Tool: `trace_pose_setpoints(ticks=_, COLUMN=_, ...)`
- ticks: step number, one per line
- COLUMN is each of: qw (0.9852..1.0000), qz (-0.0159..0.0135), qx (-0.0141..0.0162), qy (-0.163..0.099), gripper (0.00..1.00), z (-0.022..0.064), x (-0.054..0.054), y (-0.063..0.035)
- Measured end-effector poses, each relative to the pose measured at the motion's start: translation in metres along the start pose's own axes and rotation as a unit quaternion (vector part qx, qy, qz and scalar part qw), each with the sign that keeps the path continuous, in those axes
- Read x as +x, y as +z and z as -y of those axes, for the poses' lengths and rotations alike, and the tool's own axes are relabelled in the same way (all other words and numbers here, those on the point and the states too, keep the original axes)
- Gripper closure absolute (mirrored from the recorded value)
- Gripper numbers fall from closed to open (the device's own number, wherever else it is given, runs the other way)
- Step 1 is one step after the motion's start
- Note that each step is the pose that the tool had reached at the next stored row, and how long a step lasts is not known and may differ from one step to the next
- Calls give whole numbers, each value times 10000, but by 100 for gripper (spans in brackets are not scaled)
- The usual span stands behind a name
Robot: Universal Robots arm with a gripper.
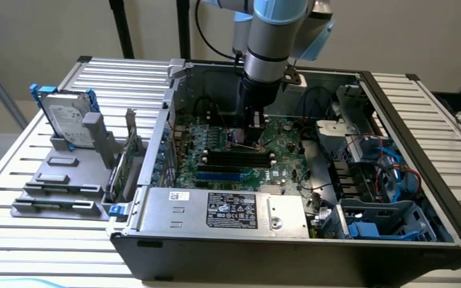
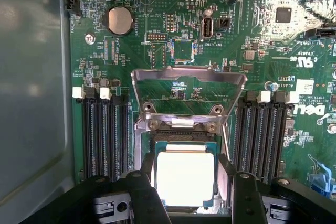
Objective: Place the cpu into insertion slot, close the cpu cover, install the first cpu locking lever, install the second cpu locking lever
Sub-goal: 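Place the cpu into insertion slot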
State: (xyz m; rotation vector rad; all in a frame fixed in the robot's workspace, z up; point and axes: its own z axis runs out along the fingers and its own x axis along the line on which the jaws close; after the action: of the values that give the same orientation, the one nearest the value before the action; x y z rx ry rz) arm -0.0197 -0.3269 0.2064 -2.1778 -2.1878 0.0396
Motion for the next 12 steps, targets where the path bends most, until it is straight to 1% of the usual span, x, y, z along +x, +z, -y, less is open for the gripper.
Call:
trace_pose_setpoints(ticks=6, qw=10000, qz=17, qx=0, qy=5, gripper=45, z=-2, x=24, y=22)
trace_pose_setpoints(ticks=12, qw=10000, qz=47, qx=0, qy=20, gripper=45, z=-3, x=38, y=48)
